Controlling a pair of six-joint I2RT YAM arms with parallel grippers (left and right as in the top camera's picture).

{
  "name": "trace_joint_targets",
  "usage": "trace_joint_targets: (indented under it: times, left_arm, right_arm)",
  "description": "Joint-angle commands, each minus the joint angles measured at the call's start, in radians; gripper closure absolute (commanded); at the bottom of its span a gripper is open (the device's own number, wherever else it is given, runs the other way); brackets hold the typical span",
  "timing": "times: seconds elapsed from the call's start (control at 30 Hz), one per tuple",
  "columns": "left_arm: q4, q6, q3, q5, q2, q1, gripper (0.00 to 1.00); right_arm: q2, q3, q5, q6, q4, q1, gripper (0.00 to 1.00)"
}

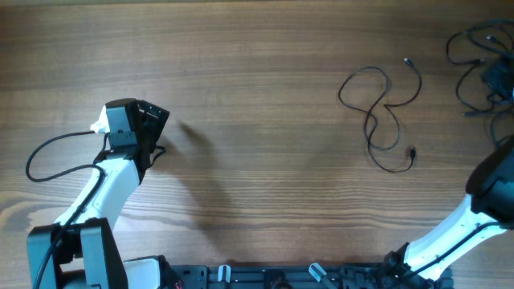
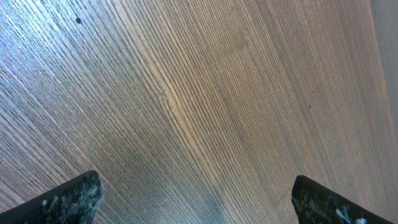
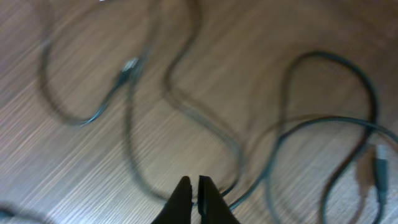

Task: Untangle cables

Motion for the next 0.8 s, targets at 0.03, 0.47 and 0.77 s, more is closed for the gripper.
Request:
trace_joint_targets:
  times: [0.03,0.47,0.77]
  left_arm:
    - [0.0,0.005,-0.001,-0.014,-0.01,0.004,0.0]
    - [0.0,0.005,-0.001,-0.014,-0.01,0.004,0.0]
    - [0.0,0.005,-0.001,-0.014,-0.01,0.004,0.0]
  right_arm:
    - [0.092,-0.017,0.016,0.069,0.069,-0.044,0.94]
    - [0.219,-0.018,0.042,0.075,0.175,-0.082,0.93]
    - [0.232,-0.014,0.101,0.074,0.049,-0.161,0.96]
